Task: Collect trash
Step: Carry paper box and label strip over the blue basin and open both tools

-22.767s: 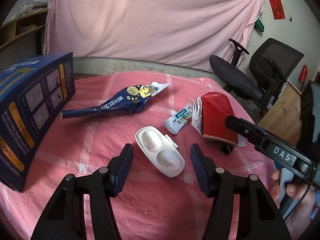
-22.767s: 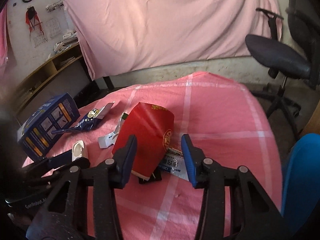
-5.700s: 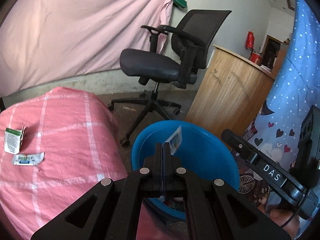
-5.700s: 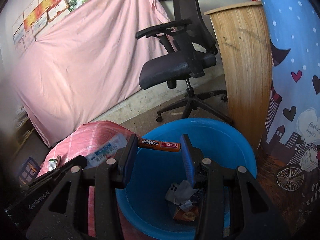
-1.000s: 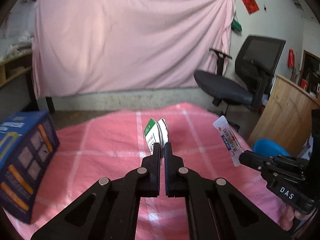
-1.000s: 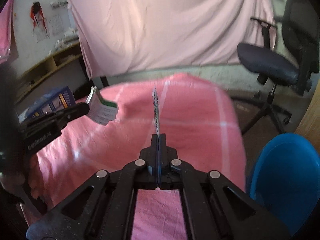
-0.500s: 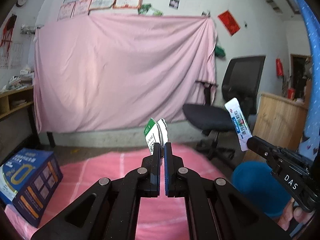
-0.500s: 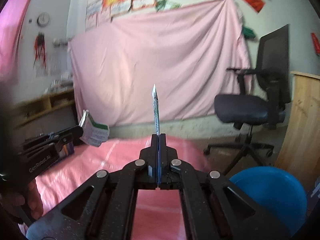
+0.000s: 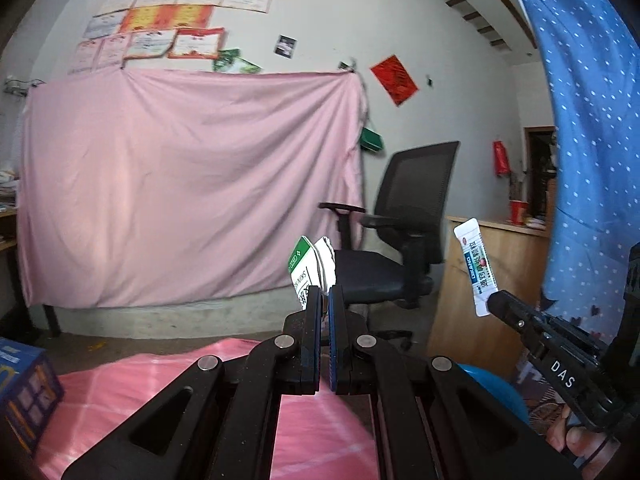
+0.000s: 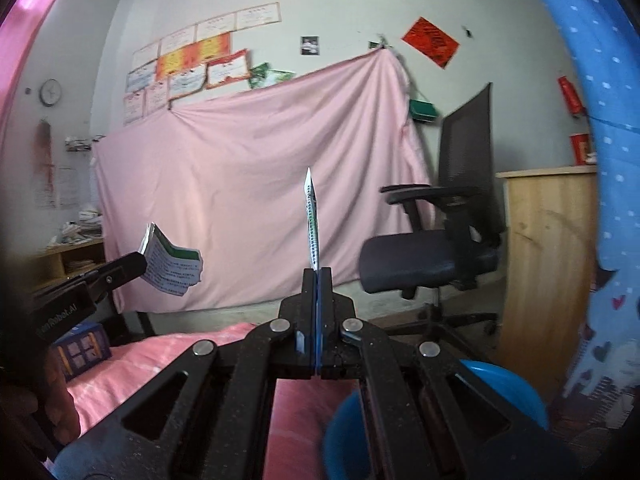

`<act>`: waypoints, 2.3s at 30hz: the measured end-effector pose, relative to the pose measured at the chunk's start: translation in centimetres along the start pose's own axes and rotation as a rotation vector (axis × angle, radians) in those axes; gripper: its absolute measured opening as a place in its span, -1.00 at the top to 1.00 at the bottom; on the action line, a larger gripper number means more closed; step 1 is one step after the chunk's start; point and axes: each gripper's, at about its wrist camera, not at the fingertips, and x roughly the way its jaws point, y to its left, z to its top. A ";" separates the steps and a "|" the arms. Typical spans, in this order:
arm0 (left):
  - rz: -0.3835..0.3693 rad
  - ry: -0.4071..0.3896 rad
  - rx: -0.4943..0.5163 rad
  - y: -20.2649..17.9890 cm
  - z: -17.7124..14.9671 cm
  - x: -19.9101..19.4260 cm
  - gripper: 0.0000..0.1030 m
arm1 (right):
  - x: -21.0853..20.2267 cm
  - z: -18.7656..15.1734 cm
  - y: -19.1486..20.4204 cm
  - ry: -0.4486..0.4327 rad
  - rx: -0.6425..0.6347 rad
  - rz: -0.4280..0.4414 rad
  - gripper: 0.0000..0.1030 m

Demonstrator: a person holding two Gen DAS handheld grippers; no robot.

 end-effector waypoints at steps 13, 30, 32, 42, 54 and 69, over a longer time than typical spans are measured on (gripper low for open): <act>-0.137 0.117 0.014 -6.2 -1.6 5.3 0.97 | 0.0 -2.7 -8.0 0.203 0.123 -0.164 0.50; -0.197 0.275 -0.028 -8.3 -4.9 9.5 0.97 | 0.8 -4.6 -10.5 0.361 0.205 -0.181 0.49; -0.200 0.291 -0.032 -8.5 -5.0 9.9 0.97 | 1.2 -4.5 -10.5 0.368 0.205 -0.179 0.49; -0.217 0.353 -0.024 -9.2 -5.5 11.1 0.97 | 1.6 -4.9 -10.7 0.401 0.213 -0.182 0.49; -0.226 0.441 -0.014 -10.1 -6.4 12.2 0.92 | 2.0 -5.4 -11.1 0.438 0.229 -0.185 0.45; -0.183 0.426 -0.034 -8.7 -5.8 11.3 0.91 | 2.3 -4.9 -10.9 0.426 0.200 -0.175 0.45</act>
